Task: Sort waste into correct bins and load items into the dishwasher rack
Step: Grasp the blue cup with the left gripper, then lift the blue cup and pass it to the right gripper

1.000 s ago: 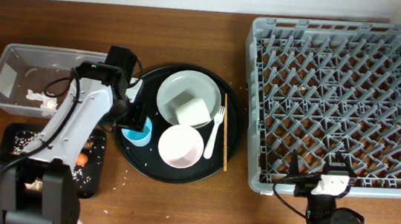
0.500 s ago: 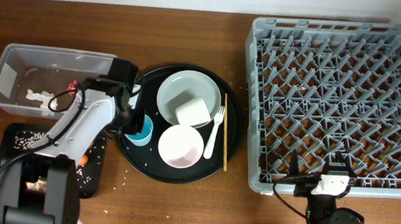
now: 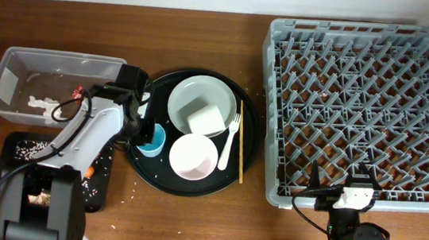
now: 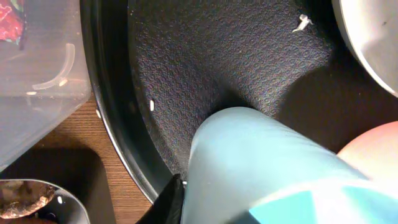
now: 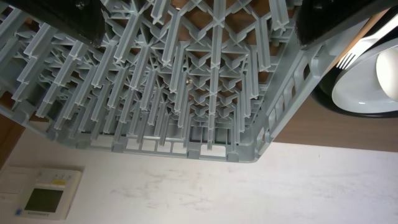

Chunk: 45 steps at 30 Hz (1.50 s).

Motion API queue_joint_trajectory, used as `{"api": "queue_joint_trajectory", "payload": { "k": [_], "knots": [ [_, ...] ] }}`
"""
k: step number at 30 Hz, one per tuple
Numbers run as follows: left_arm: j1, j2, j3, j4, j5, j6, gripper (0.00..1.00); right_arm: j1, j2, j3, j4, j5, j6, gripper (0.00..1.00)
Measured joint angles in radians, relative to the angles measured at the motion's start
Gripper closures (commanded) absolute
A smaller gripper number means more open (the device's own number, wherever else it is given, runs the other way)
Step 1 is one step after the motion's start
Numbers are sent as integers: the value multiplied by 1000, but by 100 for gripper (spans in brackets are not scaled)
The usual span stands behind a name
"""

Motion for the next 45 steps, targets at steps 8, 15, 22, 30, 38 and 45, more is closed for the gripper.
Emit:
{"api": "queue_joint_trajectory", "payload": {
  "k": [8,15,22,30,38,45],
  "knots": [
    [20,0,16,-35,1,-2,100,0,0,0,0,0,0,1],
    [298,-162,82,-6,835,274,100,0,0,0,0,0,0,1],
    [337,-163,82,0,1277,406,100,0,0,0,1,0,-1,1],
    [337,-163,82,0,1508,412,100,0,5,0,41,-508,385,1],
    [337,-163,83,-4,1518,412,100,1,214,530,99,-1039,750,1],
    [337,-165,85,-17,1514,411,100,2,1087,789,180,-1502,817,11]
  ]
}}
